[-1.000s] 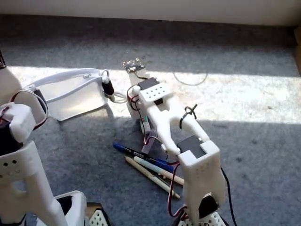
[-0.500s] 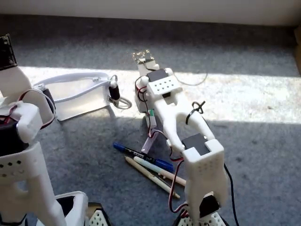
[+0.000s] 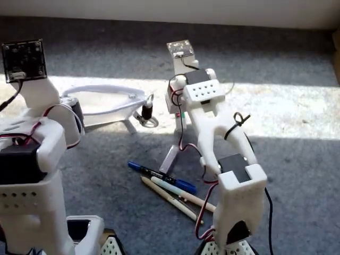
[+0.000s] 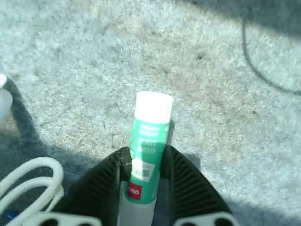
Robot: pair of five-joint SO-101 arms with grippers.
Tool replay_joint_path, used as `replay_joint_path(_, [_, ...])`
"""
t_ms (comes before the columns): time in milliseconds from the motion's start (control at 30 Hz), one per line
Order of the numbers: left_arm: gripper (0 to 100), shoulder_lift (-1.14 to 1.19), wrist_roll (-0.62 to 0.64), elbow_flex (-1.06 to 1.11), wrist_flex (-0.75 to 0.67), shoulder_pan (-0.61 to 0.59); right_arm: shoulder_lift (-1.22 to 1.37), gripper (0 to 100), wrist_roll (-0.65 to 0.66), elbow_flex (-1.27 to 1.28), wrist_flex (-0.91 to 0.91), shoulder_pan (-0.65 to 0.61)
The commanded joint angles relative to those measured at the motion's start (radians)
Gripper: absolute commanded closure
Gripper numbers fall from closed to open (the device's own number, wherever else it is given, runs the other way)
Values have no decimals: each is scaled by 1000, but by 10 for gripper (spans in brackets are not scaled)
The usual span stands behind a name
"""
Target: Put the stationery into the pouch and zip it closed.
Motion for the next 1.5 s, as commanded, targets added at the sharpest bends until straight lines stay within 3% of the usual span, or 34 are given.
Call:
replay_joint_path(0, [989,-62,8,24,-3,79,-73,993,3,-21,-4,25])
replay_joint_path(200, [989,-102,5,134,-104,140,-70,993,2,-12,-59,33])
replay_joint_path(400, [991,-108,12,131,-109,213,-68,993,2,-10,-61,35])
replay_joint_path(633, [992,-120,57,128,-110,211,-68,993,2,-10,-74,50])
replay_joint_path(833, [992,-285,55,154,-118,214,-68,993,-38,-10,-97,71])
replay_joint_path(1100, [990,-472,55,355,-261,231,-67,993,-66,13,-104,71])
replay_joint_path(1467, [989,-475,21,378,-259,252,-67,993,-66,22,-143,73])
